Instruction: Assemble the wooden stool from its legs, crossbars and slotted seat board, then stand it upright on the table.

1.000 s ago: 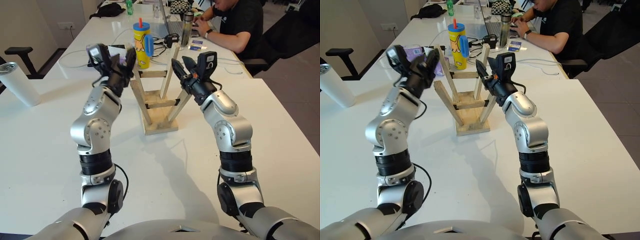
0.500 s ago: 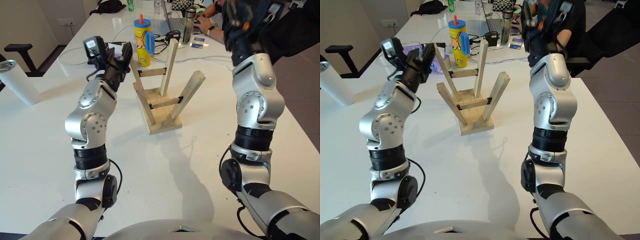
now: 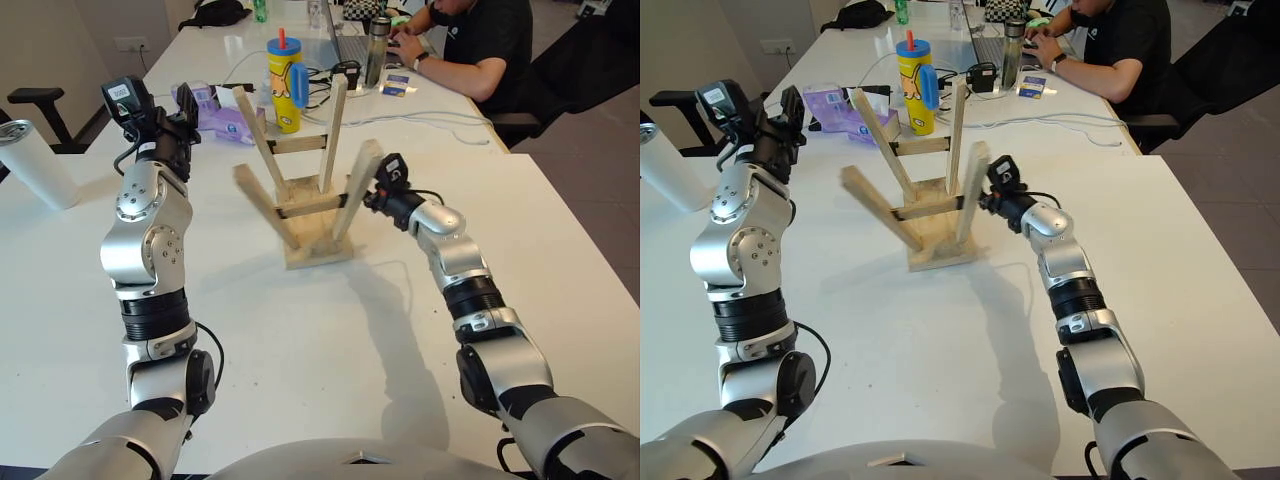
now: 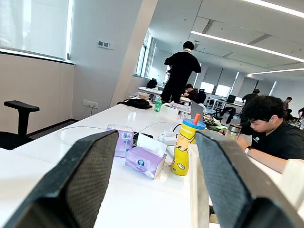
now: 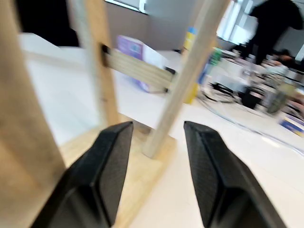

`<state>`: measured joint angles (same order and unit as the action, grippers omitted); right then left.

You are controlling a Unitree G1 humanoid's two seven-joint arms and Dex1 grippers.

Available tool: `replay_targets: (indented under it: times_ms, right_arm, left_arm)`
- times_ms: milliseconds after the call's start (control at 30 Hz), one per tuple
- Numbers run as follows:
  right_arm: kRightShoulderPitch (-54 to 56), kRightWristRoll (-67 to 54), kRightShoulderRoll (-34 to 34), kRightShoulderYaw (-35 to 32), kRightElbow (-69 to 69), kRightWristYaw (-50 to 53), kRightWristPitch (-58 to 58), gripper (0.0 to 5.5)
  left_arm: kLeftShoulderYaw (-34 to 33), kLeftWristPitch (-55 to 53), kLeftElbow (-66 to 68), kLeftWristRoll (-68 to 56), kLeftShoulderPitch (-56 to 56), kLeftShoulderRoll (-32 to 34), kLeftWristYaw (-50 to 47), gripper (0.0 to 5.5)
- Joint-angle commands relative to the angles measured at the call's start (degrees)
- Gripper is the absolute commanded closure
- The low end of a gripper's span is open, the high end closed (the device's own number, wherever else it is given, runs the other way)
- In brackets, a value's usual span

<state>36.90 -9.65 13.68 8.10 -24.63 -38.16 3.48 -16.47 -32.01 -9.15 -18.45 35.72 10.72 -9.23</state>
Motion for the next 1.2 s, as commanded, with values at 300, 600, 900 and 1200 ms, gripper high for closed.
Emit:
replay_targets:
  times_ms: [300, 600, 900, 1200]
  right_arm:
    - [1.35, -13.39, -6.62, -5.92, 27.97, 5.7, 15.9, 3.52]
    - [12.56, 2.03, 0.07, -17.72, 5.29, 33.8, 9.23, 4.08]
    - [8.96, 10.53, 2.6, -5.44, -8.07, 21.17, 4.45, 5.5]
    - [-3.91, -7.68, -0.96, -5.1, 5.59, -5.88, -2.02, 5.5]
  left_arm:
    - [-8.49, 5.72, 9.47, 4.52, -0.92, 11.8, 1.19, 2.5]
    - [0.9, 7.71, 8.4, 12.0, -12.03, 10.95, 5.09, 3.05]
    - [6.13, -1.22, 14.16, 19.92, -19.48, 11.93, 5.77, 4.61]
    - [11.58, -5.86, 14.16, 21.05, -23.74, 11.63, 11.73, 5.47]
